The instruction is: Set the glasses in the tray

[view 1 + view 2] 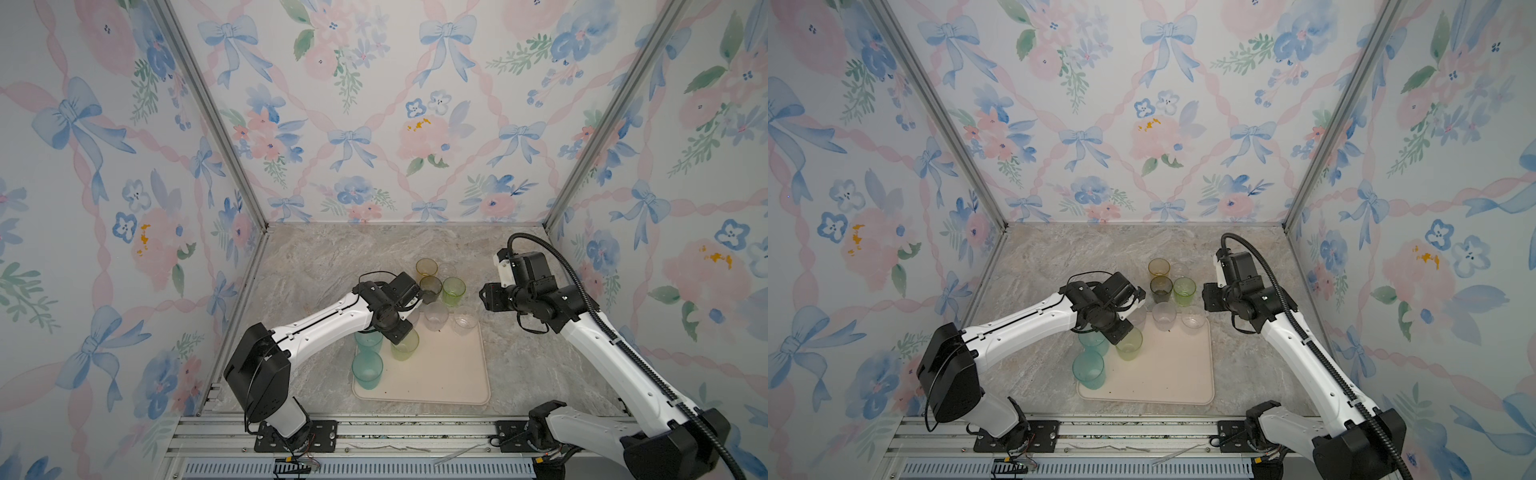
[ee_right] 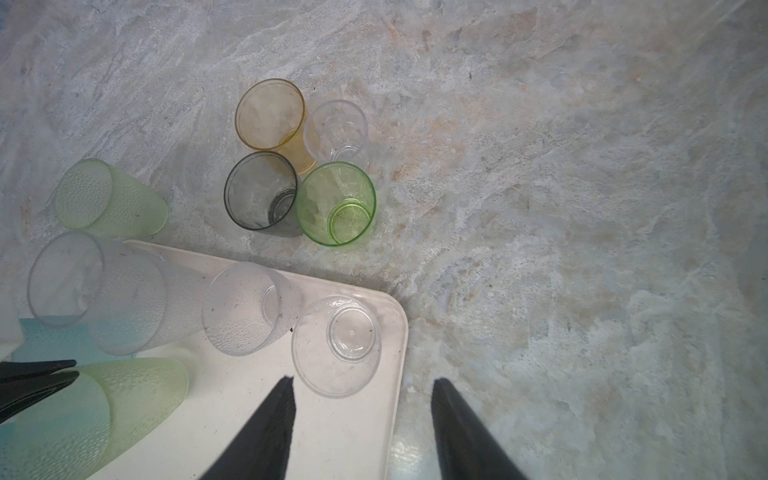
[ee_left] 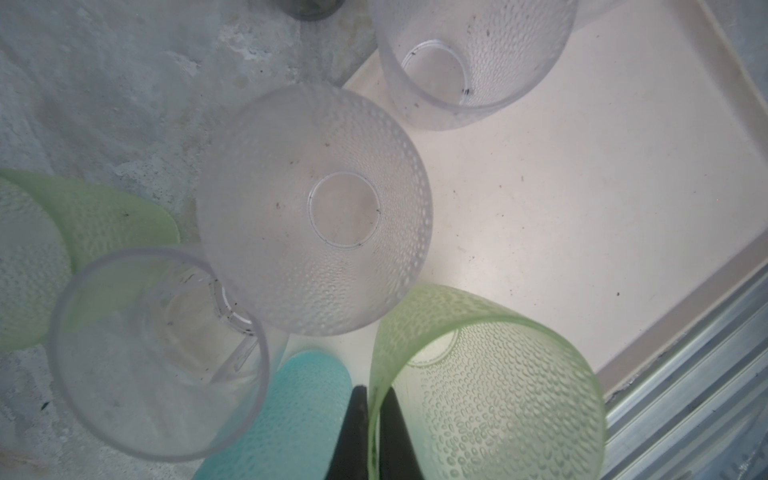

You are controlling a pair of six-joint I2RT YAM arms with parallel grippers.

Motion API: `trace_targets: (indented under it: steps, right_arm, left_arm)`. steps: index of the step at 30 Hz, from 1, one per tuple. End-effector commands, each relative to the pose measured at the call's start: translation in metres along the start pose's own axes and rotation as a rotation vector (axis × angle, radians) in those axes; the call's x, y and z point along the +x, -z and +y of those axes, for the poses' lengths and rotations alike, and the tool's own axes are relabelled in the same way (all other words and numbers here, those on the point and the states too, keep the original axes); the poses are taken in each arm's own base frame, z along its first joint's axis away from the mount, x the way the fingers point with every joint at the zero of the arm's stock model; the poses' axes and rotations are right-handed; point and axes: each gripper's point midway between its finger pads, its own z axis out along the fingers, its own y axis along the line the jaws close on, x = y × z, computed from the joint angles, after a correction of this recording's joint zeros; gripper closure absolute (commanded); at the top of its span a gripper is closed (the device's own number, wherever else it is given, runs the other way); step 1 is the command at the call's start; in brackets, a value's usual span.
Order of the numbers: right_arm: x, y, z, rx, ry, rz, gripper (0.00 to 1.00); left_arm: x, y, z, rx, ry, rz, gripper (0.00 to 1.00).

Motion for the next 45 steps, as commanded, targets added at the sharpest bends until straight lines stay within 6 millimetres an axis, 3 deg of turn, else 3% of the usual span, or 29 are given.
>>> trace_targets:
  steps: [1,30,38,45]
  right_arm:
    - [0.002,0.000,0.001,0.007,0.013,0.010,0.44]
    - [0.000,-0.006,0.001,0.015,0.015,0.033,0.44]
    - [0.001,-0.007,0.001,0.019,0.016,0.036,0.44]
    - [0.001,-0.008,0.001,0.020,0.015,0.039,0.44]
  left_arm:
    - [0.000,-0.003,0.001,0.014,0.022,-0.011,1.00]
    - [0.004,-0.014,0.007,0.008,0.033,-0.011,0.97]
    - [0.003,-0.013,0.009,0.004,0.036,-0.019,0.86]
    - [0.002,-0.009,0.009,0.003,0.038,-0.031,0.82]
